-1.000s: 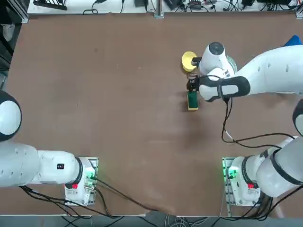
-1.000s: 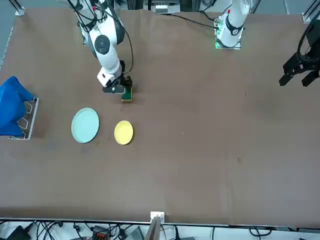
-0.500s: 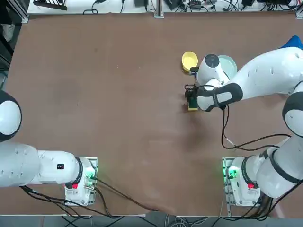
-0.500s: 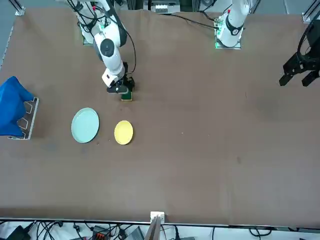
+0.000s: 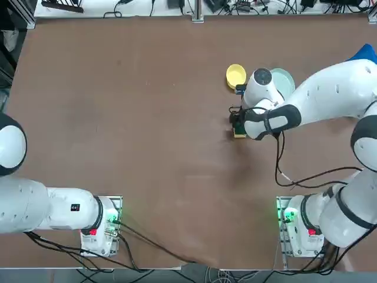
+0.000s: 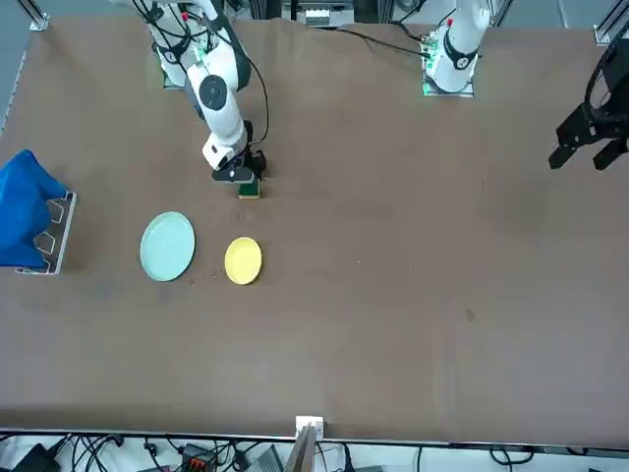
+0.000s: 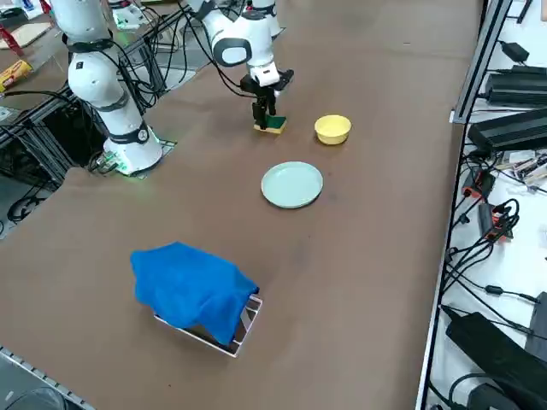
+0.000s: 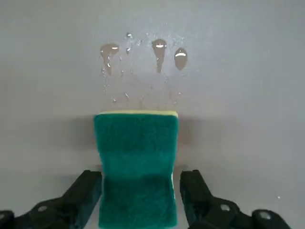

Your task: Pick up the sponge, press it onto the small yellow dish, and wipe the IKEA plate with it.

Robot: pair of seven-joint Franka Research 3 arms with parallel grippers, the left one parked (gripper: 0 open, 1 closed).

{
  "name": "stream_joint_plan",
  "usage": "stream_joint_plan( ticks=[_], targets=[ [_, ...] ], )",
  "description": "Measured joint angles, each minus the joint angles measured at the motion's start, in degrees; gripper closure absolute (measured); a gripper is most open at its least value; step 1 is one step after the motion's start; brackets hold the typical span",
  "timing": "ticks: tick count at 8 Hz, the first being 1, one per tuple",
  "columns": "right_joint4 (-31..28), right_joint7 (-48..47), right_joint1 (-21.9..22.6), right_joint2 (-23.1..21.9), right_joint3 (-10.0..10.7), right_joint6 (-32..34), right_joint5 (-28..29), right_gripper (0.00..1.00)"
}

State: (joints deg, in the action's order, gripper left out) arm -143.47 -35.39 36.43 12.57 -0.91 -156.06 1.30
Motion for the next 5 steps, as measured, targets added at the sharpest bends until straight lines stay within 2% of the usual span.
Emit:
stream_joint_plan(
  ticks=[3, 5],
  targets=[
    [0.0, -0.03, 0.54, 1.59, 0.0, -0.53, 0.0, 0.01],
    [0.01, -0.04, 0.57, 1.9, 0.02, -0.83, 0.0, 0.1]
  ],
)
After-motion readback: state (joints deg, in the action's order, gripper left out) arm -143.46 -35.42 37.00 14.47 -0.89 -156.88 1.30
